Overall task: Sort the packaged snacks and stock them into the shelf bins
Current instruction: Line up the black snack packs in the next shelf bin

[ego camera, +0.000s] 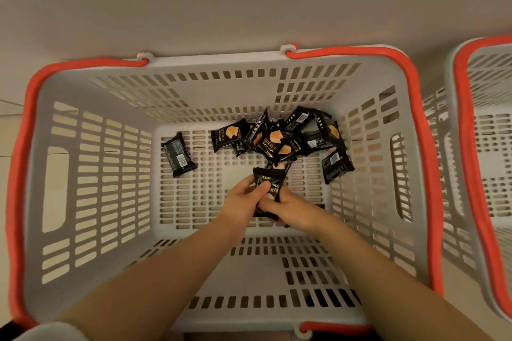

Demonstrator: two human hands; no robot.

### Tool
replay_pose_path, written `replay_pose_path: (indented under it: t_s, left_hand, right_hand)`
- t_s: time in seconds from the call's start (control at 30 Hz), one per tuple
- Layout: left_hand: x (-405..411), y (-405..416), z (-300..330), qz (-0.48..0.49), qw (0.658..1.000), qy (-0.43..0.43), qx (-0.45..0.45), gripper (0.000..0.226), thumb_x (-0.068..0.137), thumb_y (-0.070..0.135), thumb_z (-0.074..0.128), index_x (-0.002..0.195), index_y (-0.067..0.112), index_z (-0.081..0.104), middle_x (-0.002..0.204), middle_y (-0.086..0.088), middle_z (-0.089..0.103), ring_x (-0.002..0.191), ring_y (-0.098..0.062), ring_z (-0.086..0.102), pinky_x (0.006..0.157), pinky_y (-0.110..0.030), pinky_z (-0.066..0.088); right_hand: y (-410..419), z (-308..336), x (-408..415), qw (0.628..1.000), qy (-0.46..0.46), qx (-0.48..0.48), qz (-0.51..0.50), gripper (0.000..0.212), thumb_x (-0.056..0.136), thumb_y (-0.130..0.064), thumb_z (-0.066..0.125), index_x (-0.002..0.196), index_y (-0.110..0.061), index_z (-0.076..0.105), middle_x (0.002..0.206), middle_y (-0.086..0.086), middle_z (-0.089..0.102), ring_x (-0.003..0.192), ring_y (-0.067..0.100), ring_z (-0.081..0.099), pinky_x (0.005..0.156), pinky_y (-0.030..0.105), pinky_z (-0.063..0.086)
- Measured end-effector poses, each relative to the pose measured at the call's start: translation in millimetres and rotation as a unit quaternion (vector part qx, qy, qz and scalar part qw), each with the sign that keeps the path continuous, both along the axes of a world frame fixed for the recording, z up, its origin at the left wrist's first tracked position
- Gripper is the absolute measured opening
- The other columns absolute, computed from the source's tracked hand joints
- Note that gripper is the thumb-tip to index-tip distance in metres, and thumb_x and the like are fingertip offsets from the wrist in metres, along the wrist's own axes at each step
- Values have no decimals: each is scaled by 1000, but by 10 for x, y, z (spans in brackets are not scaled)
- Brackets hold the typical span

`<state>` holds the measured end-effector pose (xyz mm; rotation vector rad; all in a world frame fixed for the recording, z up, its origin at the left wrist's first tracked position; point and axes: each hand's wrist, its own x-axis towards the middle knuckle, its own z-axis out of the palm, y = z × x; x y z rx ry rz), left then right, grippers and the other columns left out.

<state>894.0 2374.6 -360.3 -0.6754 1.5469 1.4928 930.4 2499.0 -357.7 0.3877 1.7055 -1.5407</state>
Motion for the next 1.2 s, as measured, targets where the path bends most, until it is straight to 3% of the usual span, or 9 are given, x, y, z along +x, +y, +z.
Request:
replay_pose_path:
  t_s: [0.23, 0.47, 0.57, 0.63, 0.7, 0.83, 1.0, 1.1, 1.2]
  left_hand:
    - [-236, -346, -172, -241, 947, 62, -206, 39, 98, 36, 42, 129, 14, 48, 115, -9, 60, 102, -24, 58, 88, -38, 48]
    - [-317, -487, -184, -311, 929, 69, -189, 39, 98, 37, 40, 130, 15, 46, 112, -9, 60, 93, -21, 59, 77, -31, 47]
    - [-336, -489, -131, -307, 933, 79, -167, 40, 97, 39, 44, 129, 16, 47, 108, -5, 60, 92, -19, 61, 75, -32, 53]
    - [-377, -484, -49, -320, 932, 93, -145, 40, 94, 41, 48, 127, 18, 49, 106, -2, 62, 94, -19, 62, 81, -36, 54]
    - [-426, -473, 106, -355, 918, 121, -128, 41, 92, 42, 50, 126, 18, 50, 100, 3, 62, 91, -13, 62, 76, -27, 51]
    - [-680, -366, 697, -489, 822, 255, -142, 47, 92, 44, 50, 131, 18, 44, 116, -1, 60, 95, -13, 57, 73, -20, 43]
    - [-866, -403, 1972, -457, 768, 430, -128, 37, 91, 35, 55, 126, 23, 50, 111, 10, 60, 97, -6, 54, 75, -13, 37]
    - [-853, -602, 2609, -415, 757, 495, -103, 5, 93, 30, 53, 98, 30, 52, 82, 11, 61, 76, -10, 56, 63, -12, 41]
    - [-804, -806, 3105, -399, 715, 563, -113, 17, 93, 33, 50, 106, 21, 51, 84, 9, 60, 77, -13, 58, 68, -22, 46]
  right_hand:
    - [267, -217, 164, 871, 98, 353, 328, 51, 86, -35, 61, 128, -14, 43, 131, 7, 45, 120, 26, 43, 95, 39, 41]
    - [197, -385, 328, 770, 134, 471, 409, 49, 86, -15, 56, 130, -9, 36, 136, 14, 42, 125, 31, 39, 102, 42, 33]
    - [170, -370, 353, 845, 111, 408, 328, 53, 82, -17, 61, 130, -12, 39, 133, 10, 45, 122, 28, 43, 101, 39, 37]
    - [177, -244, 301, 952, 36, 280, 119, 47, 81, -21, 68, 121, -15, 45, 119, 4, 52, 111, 23, 52, 94, 35, 46]
    - [163, -19, 225, 988, -20, 120, -94, 31, 84, -18, 67, 110, -17, 50, 107, -1, 58, 102, 20, 58, 88, 33, 50]
    - [167, 632, 9, 941, -25, -90, -325, 21, 92, -10, 55, 113, -12, 58, 110, 7, 61, 99, 21, 61, 82, 28, 51]
    - [80, 1800, -109, 858, 86, -318, -393, 32, 86, -20, 50, 111, -9, 66, 112, 12, 67, 97, 25, 65, 85, 38, 52]
    - [-17, 2398, -168, 833, 116, -350, -412, 35, 82, -27, 50, 96, -6, 73, 101, 17, 69, 85, 25, 68, 75, 36, 56]
    - [-137, 2855, -225, 848, 149, -313, -400, 42, 91, -32, 41, 95, -2, 71, 87, 15, 70, 71, 21, 66, 72, 37, 49]
